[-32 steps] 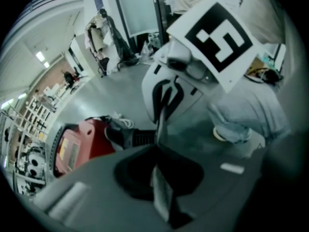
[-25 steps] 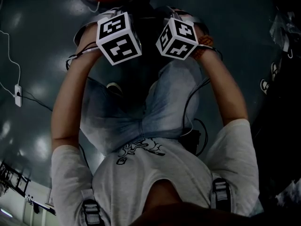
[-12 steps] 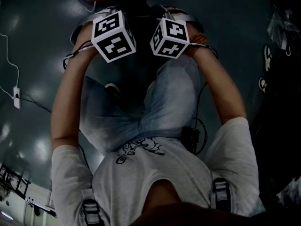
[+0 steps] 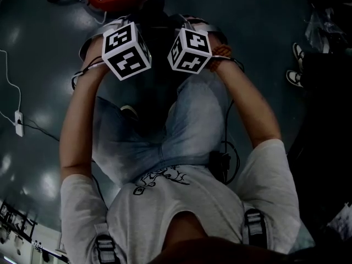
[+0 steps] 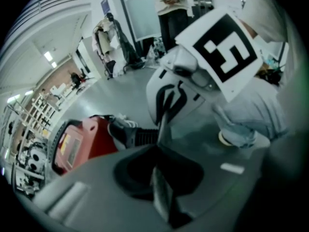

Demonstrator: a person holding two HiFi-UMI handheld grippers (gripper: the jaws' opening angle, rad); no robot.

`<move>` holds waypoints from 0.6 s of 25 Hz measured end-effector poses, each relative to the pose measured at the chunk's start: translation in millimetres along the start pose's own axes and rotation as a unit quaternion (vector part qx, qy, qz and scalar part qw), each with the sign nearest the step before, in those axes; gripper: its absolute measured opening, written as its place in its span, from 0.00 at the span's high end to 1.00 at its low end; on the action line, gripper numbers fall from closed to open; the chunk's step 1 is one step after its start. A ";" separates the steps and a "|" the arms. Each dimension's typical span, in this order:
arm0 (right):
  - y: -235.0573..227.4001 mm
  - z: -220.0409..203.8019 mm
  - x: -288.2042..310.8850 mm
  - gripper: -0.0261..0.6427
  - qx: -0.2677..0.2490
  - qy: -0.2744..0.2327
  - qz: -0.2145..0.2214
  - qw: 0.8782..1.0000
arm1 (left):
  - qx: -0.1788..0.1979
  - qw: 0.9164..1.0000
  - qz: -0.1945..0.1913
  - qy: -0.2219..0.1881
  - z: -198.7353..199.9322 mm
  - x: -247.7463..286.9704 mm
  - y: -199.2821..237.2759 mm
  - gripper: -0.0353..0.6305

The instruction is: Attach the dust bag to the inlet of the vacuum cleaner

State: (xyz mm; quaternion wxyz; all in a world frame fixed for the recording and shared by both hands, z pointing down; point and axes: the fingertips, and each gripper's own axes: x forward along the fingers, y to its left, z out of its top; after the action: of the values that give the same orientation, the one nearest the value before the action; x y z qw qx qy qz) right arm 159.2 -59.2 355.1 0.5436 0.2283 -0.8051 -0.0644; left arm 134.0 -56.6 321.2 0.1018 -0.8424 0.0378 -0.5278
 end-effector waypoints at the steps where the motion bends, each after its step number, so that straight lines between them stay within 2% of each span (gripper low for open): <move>1: -1.2 1.1 -0.7 0.90 -0.019 0.008 -0.009 1.000 | -0.008 1.000 -0.001 -0.003 -1.7 0.2 -0.7 0.92; 4: -1.3 2.6 -4.3 0.90 -0.064 0.025 -0.027 0.997 | -0.027 1.000 -0.006 -0.011 -4.4 0.1 -4.5 0.92; 6: -1.3 1.6 -5.5 0.90 -0.046 0.015 -0.023 0.999 | -0.023 1.000 -0.002 -0.009 -2.3 -1.3 -3.7 0.92; 9: -1.4 0.2 -5.3 0.90 0.009 -0.008 -0.008 1.000 | 0.000 1.000 0.011 0.003 2.7 -3.5 0.6 0.92; 11: -1.6 -0.8 -4.2 0.90 0.018 -0.010 -0.007 1.000 | 0.004 1.000 0.015 0.002 4.1 -2.9 2.0 0.92; 15: -6.4 3.8 0.8 0.90 -0.052 0.014 -0.039 0.998 | -0.032 0.999 0.009 -0.017 -7.3 2.5 2.9 0.92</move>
State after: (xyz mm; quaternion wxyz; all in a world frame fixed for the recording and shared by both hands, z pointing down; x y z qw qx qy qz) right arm 157.5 -65.8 352.0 0.5635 0.2317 -0.7832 -0.1240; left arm 128.7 -60.8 325.9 0.0795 -0.8537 0.0604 -0.5111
